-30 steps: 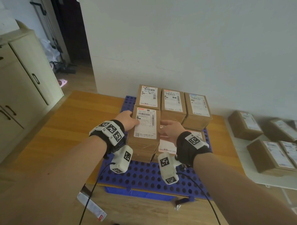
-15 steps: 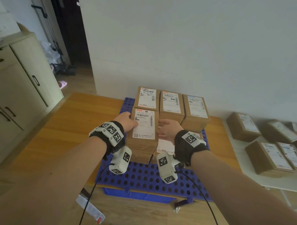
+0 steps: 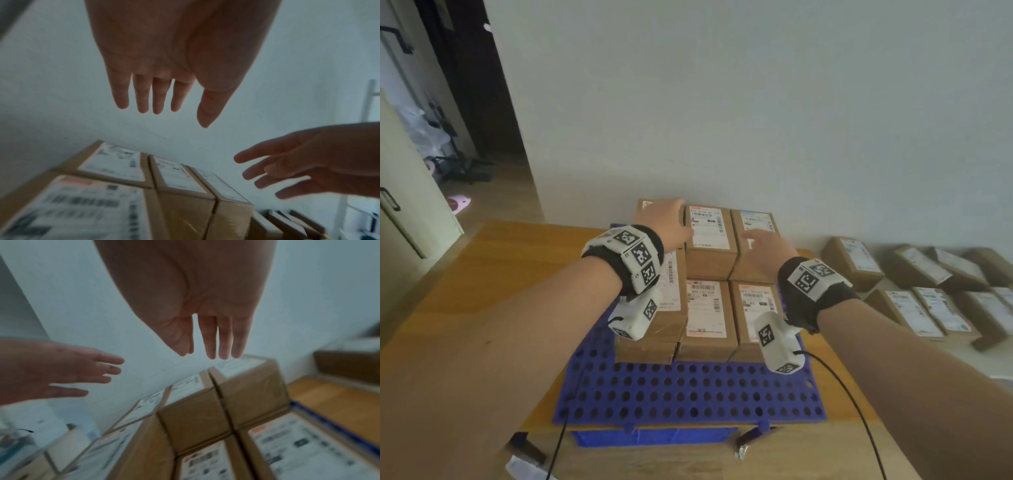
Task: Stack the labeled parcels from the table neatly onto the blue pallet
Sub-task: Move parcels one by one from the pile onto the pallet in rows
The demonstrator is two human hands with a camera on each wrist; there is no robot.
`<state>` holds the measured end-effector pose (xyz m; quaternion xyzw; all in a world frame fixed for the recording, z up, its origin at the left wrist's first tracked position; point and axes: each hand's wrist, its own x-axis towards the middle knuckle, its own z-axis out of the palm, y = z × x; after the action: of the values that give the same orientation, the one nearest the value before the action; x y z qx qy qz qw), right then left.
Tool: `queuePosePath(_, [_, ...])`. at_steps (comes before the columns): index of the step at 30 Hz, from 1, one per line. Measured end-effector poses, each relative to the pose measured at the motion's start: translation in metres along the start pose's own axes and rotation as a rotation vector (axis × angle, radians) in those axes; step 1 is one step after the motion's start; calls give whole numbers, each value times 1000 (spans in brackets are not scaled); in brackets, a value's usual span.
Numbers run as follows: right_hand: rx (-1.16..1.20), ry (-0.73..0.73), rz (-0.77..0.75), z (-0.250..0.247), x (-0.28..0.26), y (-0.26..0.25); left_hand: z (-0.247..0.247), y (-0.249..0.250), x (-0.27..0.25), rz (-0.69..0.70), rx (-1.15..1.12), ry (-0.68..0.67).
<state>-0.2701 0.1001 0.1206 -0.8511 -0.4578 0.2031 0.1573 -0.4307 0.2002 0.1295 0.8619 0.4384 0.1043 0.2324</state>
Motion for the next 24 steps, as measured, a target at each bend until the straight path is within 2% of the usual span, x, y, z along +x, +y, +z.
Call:
queuePosePath(5, [-106,70,118,-29,-11,36,25,48,22,126,197,-112])
queuePosePath(11, [-228,144,217,-46,-34,83,61,118,26,312,266,-157])
queuePosePath(19, [-223,219,298,-78,-71,169,117,210,3,393,351,-260])
queuePosePath(24, [-159,242,326,-109,-89,236,152,273,-3,411,413,-264])
